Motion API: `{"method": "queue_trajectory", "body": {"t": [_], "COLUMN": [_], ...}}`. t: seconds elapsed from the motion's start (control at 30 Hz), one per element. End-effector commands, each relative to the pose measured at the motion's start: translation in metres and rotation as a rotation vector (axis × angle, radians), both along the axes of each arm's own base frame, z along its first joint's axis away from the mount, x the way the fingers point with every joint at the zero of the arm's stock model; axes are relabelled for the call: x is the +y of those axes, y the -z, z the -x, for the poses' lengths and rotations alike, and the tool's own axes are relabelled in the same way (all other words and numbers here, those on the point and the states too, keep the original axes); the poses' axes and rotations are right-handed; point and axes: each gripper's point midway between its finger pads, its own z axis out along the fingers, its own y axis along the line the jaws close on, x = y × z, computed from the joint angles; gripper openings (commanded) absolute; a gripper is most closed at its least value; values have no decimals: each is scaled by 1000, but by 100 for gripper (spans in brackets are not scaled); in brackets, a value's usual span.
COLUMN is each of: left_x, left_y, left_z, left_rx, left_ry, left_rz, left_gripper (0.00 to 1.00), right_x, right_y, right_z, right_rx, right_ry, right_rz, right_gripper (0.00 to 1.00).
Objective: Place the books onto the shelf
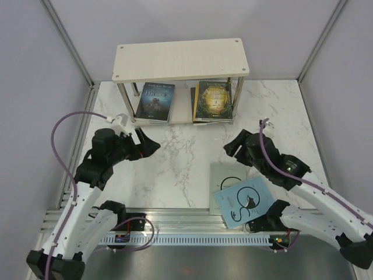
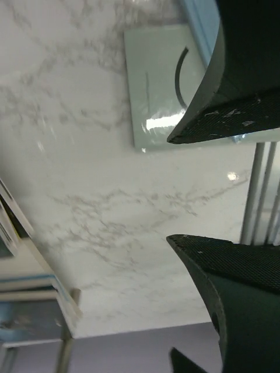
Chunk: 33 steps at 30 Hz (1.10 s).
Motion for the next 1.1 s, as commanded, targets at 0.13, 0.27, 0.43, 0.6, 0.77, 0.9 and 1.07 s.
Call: {"method": "queue_trajectory", "body": {"t": [0.13, 0.27, 0.43, 0.6, 0.77, 0.9, 1.07], "left_x": [-108, -136, -137, -132, -131, -133, -142], "left_y": [15, 52, 76, 87, 95, 99, 104], "left_z": [41, 51, 61, 68, 67, 65, 59], "left_rx": [70, 178, 238, 252, 277, 285, 308], "left_ry": [418, 455, 457, 460, 450, 439, 440], "left_rz": [-17, -84, -84, -85, -94, -92, -83], "left_gripper": [99, 94, 94, 95, 95, 95, 95], "right_x": [-116, -143, -184, -194, -159, -111, -29], "right_y": [67, 111, 151, 181, 197, 177, 140], "right_z": [-4, -12, -13, -1, 11, 11, -11], "right_rx": [214, 390, 486, 565, 600, 522, 402], "right_ry": [323, 350, 465, 498, 444, 381, 230], "right_rz": [239, 317, 247, 203, 6, -107, -364], "right_gripper": [68, 67, 66, 66, 58, 58, 58]}}
